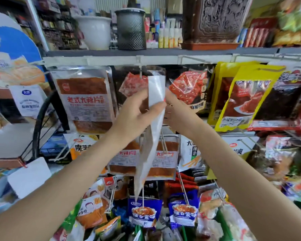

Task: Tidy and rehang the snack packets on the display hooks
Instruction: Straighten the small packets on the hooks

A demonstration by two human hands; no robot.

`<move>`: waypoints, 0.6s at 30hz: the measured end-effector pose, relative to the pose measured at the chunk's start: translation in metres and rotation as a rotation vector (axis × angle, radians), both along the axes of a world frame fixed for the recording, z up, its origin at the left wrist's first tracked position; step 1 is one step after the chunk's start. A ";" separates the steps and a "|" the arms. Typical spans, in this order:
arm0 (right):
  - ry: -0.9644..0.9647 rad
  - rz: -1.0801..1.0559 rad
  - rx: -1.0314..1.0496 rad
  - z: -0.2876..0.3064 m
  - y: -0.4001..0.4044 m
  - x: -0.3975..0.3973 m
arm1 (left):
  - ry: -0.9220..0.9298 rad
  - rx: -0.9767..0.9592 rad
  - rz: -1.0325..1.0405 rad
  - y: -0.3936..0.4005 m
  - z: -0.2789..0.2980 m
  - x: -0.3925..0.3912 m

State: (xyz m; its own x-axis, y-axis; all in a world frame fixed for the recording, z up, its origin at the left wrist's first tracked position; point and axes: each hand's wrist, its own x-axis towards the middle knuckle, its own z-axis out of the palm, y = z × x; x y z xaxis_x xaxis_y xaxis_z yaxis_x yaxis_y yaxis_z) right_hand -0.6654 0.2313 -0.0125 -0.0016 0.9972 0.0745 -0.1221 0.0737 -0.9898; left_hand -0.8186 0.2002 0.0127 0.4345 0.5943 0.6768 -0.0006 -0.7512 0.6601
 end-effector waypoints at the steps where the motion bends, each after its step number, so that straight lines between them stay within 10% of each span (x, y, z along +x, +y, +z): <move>1: 0.019 0.005 0.007 -0.001 -0.004 0.003 | -0.013 -0.011 -0.034 -0.004 0.000 0.003; 7: 0.160 -0.097 0.038 -0.016 -0.050 0.056 | -0.032 -0.290 -0.199 -0.011 -0.018 0.022; 18: -0.279 -0.136 -0.309 -0.102 -0.111 0.162 | 0.652 -0.516 -0.169 0.009 -0.112 0.115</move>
State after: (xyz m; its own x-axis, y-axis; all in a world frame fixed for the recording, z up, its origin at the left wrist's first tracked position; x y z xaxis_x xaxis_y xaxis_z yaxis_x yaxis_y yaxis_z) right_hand -0.5038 0.1202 -0.1143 0.1538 0.9652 -0.2117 0.1436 -0.2338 -0.9616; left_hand -0.7035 0.2092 -0.0991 0.7542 0.6520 -0.0784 0.4144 -0.3799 0.8270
